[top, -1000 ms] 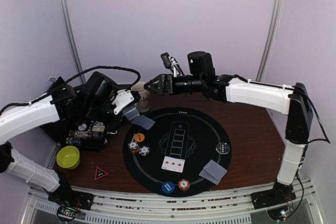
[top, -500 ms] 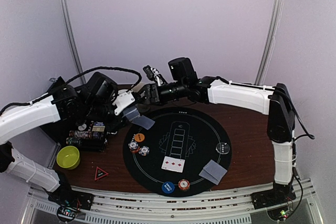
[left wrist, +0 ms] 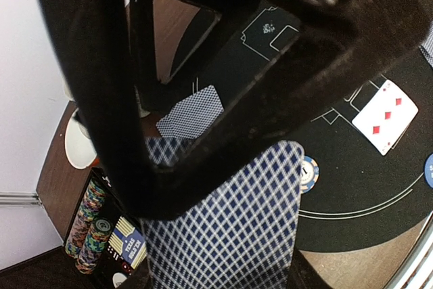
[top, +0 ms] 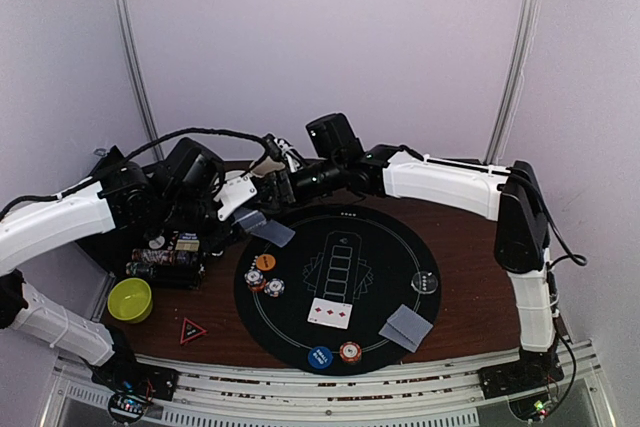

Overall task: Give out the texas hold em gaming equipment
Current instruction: Pick up the poker card from the face-down deck piles.

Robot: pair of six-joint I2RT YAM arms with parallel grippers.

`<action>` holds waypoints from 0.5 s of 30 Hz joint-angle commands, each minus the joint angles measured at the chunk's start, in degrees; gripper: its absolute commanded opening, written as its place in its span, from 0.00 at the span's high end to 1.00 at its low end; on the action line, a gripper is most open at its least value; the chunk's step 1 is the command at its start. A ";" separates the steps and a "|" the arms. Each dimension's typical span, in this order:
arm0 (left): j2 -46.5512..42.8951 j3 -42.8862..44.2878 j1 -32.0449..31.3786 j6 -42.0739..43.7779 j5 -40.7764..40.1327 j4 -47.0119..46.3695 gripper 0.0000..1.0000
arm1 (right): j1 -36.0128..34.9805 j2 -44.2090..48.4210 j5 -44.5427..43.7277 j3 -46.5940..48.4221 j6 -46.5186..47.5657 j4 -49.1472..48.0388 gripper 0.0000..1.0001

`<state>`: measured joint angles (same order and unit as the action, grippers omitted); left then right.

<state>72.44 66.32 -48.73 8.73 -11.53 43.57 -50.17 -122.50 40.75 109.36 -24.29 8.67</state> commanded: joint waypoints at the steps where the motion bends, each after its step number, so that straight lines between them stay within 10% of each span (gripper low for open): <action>1: -0.37 1.63 0.21 0.86 0.56 -3.27 0.52 | -0.31 -0.82 1.35 1.04 2.09 1.41 0.27; 8: -0.28 0.91 0.19 0.94 0.71 -3.64 0.53 | 0.49 2.43 15.44 -4.54 -10.45 -20.34 0.23; 15: -0.48 0.96 0.21 1.11 0.65 -4.19 0.53 | -0.64 1.57 5.50 -4.13 3.74 -2.67 0.23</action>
<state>72.31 66.32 -48.80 9.45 -11.09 42.39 -49.82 -122.26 50.57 105.03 -28.14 -1.54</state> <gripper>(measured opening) 0.474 0.765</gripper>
